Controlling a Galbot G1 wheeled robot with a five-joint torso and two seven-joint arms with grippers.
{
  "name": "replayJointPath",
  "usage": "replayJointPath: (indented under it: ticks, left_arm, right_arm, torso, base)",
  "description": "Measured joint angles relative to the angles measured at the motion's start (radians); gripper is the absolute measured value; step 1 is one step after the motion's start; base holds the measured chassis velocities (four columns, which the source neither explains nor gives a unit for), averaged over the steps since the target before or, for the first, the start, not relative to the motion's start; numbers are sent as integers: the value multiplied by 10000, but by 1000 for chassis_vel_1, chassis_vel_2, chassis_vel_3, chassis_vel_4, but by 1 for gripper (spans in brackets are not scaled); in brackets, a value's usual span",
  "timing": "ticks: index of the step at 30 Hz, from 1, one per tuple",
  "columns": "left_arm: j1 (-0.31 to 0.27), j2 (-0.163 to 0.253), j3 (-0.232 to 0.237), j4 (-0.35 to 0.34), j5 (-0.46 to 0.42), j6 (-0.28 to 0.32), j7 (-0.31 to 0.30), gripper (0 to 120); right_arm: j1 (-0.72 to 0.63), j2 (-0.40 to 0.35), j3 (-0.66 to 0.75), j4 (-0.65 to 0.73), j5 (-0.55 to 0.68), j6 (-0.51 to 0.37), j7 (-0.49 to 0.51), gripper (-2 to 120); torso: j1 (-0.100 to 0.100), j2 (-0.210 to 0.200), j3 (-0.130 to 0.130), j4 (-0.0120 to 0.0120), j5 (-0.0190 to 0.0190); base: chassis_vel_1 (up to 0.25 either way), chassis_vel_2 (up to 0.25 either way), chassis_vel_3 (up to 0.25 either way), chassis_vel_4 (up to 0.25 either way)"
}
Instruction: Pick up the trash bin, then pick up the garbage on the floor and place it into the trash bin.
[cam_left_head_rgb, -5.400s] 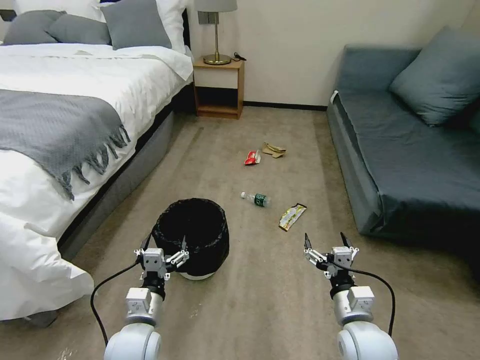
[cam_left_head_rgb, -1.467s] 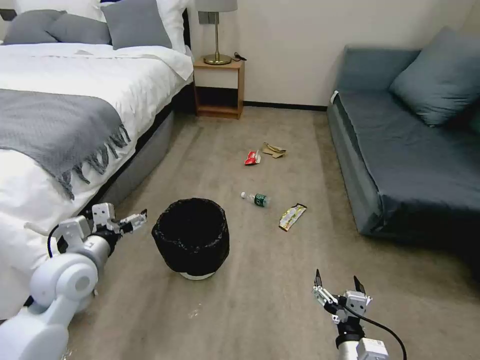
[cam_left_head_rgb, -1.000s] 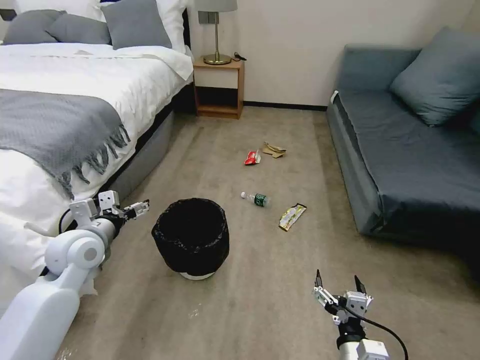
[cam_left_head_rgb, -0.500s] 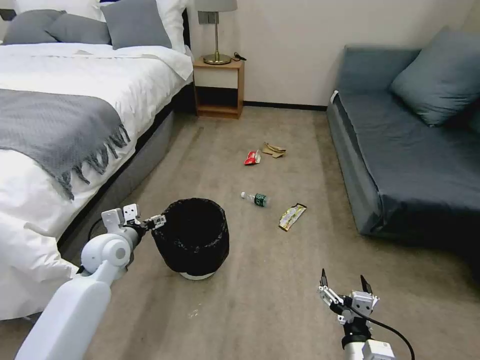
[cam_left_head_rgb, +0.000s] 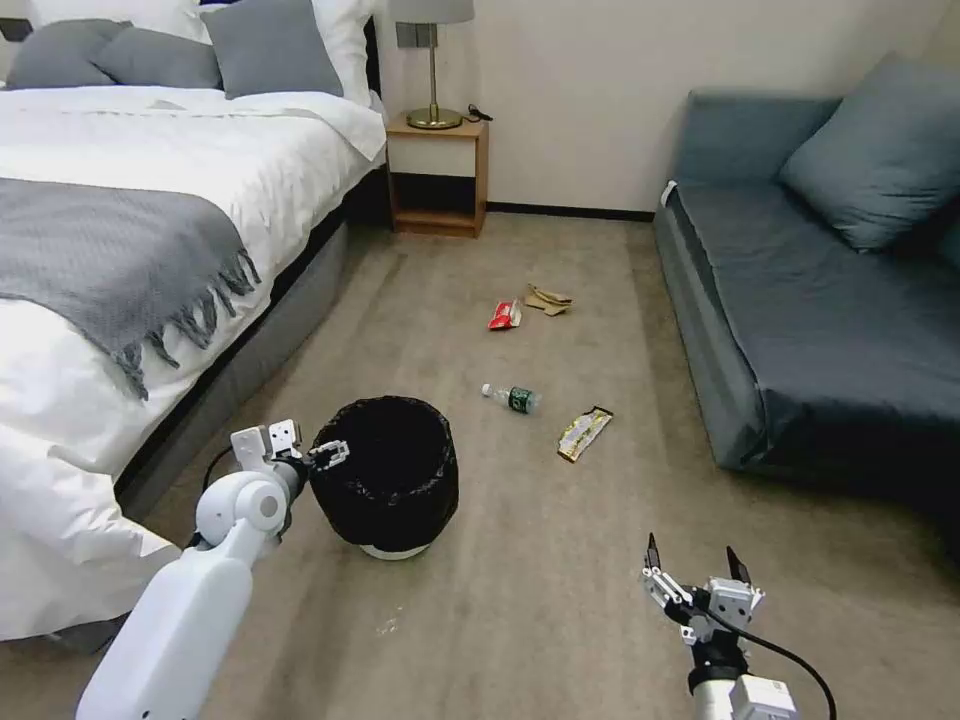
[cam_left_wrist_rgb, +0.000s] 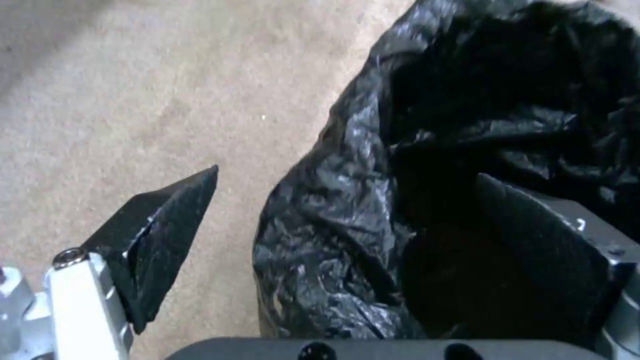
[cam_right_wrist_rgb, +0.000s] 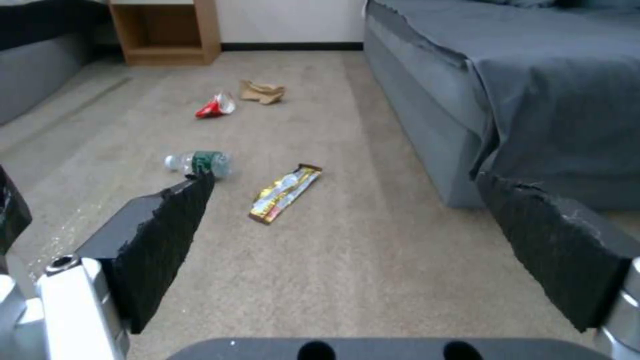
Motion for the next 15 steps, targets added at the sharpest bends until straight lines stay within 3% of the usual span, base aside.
replayJointPath:
  ticks: [9,14,15]
  left_arm:
    - [-90,-238,34,215,-13,43,-180,93]
    - [-44,-362,27,228,79,22,-183,84]
    - [-7,-390,12,218,83,13,-184,75]
  right_arm:
    - [38,0,-4,0,60,-74,0,100]
    - [56,0,38,23,124,-153,0,100]
    - [60,0,8,23,120,-160,0,100]
  torso:
    - [0,0,0,0,0]
    - [0,0,0,0,0]
    - [0,0,0,0,0]
  base:
    - [0,0,0,0]
    - [0,0,0,0]
    - [0,0,0,0]
